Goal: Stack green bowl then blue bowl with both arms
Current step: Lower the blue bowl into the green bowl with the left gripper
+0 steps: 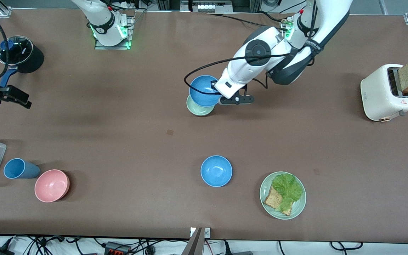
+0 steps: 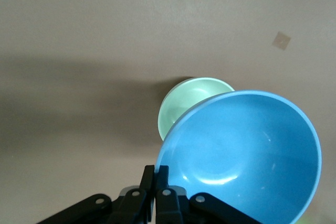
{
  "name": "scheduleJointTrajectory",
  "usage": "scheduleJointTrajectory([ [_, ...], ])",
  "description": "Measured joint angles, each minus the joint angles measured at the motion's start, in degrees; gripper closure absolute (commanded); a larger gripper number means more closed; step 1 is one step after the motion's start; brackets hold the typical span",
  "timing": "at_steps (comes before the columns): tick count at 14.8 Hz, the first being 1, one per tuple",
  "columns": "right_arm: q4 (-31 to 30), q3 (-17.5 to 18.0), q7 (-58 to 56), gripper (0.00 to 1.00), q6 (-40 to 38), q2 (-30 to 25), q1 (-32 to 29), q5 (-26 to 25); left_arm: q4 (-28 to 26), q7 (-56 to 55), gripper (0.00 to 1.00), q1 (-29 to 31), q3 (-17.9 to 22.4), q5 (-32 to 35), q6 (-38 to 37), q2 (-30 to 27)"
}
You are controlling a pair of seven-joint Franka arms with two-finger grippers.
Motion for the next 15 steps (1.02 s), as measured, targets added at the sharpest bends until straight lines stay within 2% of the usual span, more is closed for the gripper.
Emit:
scheduleJointTrajectory([
  [7, -1.8, 0.1, -1.5, 0.00, -0.8, -1.0, 0.0, 0.0, 0.0, -0.9, 1.00, -9.2, 8.2, 4.3, 4.7, 2.9],
  [15, -1.5, 0.3, -1.7, 0.00, -0.8, -0.9, 0.0, 0.0, 0.3, -1.9, 1.00, -11.2, 9.0, 9.7, 5.3, 6.5],
])
